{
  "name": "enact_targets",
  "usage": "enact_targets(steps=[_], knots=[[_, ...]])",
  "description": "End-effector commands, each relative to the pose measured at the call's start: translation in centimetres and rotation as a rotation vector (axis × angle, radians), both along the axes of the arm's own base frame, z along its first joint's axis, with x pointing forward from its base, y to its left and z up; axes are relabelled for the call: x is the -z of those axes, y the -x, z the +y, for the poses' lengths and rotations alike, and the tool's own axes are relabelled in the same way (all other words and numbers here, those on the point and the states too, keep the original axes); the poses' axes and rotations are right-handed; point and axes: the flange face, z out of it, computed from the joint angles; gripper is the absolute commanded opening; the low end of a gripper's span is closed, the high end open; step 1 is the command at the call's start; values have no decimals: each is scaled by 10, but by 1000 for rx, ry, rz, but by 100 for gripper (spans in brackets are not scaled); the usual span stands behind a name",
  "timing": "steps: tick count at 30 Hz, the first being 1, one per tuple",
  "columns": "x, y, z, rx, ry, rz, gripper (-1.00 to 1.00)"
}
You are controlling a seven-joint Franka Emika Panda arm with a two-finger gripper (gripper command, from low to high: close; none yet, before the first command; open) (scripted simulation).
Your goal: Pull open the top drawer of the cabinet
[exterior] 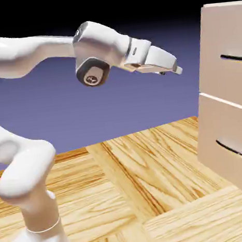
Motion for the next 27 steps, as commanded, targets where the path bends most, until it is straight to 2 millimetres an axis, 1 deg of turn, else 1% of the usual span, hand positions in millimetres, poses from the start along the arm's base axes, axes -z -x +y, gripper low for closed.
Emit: enact_targets(steps=[1, 5, 8, 11, 14, 17, 21, 24, 27], knots=[[-7, 2, 1, -3, 20, -15, 0], [-33, 9, 10, -22, 112, -74, 0], [-49, 10, 20, -41, 191, -114, 0], [-61, 6, 33, -65, 278, -149, 0], [-69, -2, 47, -92, 372, -180, 0], [-73, -16, 61, -123, 472, -204, 0], [-71, -41, 78, -170, 611, -228, 0], [-64, -65, 88, -208, 718, -239, 0], [-51, -93, 95, -248, 824, -246, 0]])
